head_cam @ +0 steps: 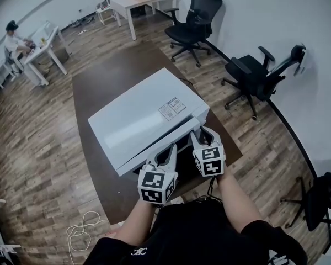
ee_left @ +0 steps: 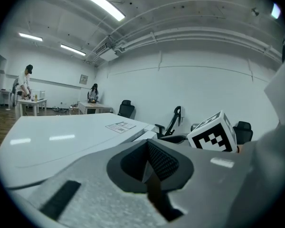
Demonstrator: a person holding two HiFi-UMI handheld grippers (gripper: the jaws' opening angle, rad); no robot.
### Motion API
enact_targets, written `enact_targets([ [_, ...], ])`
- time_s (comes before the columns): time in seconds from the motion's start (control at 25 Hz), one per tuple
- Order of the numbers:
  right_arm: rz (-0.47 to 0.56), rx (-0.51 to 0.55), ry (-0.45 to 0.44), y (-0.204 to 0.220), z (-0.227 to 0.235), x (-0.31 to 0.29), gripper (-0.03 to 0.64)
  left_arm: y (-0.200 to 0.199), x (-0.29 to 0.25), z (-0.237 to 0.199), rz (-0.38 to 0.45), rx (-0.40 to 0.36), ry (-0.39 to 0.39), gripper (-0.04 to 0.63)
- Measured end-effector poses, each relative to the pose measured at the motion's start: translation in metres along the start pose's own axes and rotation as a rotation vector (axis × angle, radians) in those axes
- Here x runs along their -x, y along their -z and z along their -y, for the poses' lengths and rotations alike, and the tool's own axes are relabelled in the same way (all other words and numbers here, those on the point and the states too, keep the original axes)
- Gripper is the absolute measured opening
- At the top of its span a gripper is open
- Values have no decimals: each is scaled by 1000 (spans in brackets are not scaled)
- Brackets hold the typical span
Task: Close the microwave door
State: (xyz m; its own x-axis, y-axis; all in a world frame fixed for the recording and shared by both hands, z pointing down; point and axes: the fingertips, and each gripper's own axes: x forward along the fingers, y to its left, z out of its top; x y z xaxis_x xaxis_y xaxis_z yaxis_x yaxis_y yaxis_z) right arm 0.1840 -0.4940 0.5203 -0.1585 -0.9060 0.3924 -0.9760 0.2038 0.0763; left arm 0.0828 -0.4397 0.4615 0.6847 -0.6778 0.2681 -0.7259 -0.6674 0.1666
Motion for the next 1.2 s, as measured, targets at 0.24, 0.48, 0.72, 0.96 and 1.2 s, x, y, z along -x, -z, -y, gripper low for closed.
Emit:
enact_targets([
  [0.24, 15, -2, 18, -1, 1, 0, 138, 7, -4, -7, -10, 22, -12, 11],
  [0.48, 20, 2, 3, -4, 0, -5, 140, 15, -3, -17, -14, 60, -41, 11],
  [0.72, 20, 19, -31, -6, 1, -10, 141, 16, -11, -12, -20, 56, -48, 11],
  [0.96, 25, 22, -78, -7, 0, -14, 141, 14, -24, -9, -29, 53, -77, 11],
  [1.2, 28, 31, -153, -7, 1, -15, 143, 7, -34, -2, -28, 58, -129, 11],
])
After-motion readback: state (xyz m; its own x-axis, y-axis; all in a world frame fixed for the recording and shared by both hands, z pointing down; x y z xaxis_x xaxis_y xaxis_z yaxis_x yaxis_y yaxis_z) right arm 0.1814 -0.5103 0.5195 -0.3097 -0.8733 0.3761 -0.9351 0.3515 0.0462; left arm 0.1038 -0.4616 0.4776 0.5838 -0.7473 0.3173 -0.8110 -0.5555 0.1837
